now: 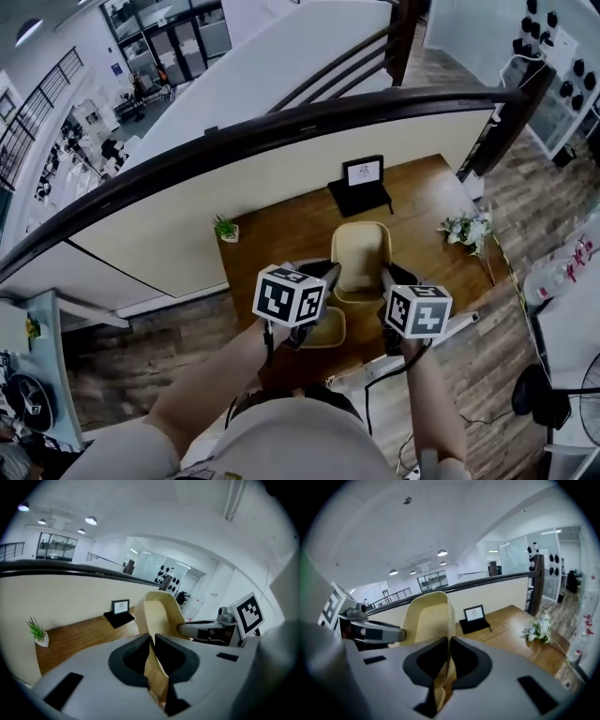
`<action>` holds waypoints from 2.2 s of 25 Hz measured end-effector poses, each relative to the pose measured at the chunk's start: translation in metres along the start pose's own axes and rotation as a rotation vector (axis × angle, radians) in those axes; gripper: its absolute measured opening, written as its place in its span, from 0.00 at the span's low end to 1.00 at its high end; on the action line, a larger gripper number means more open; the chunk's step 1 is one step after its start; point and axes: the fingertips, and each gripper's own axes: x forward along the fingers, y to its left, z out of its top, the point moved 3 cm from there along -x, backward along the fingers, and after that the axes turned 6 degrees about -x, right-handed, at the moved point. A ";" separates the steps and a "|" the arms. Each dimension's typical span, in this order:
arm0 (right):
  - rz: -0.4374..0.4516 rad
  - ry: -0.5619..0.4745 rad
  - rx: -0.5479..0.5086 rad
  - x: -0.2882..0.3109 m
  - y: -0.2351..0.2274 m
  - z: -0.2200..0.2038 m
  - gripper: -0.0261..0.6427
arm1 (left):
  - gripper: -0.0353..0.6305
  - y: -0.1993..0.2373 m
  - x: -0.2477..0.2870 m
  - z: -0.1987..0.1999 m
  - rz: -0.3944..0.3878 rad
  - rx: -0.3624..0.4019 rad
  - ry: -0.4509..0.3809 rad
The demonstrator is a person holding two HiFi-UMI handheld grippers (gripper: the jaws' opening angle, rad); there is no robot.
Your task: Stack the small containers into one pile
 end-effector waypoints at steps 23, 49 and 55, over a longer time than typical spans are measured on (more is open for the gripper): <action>0.104 0.009 -0.124 -0.012 0.135 -0.019 0.08 | 0.12 0.043 -0.129 -0.051 0.036 -0.063 -0.058; 0.408 0.562 -0.712 0.099 0.126 -0.138 0.06 | 0.15 0.059 -0.046 -0.224 0.082 -0.614 0.154; 0.447 0.649 -0.770 0.123 0.119 -0.166 0.07 | 0.15 0.060 -0.026 -0.247 0.070 -0.786 0.144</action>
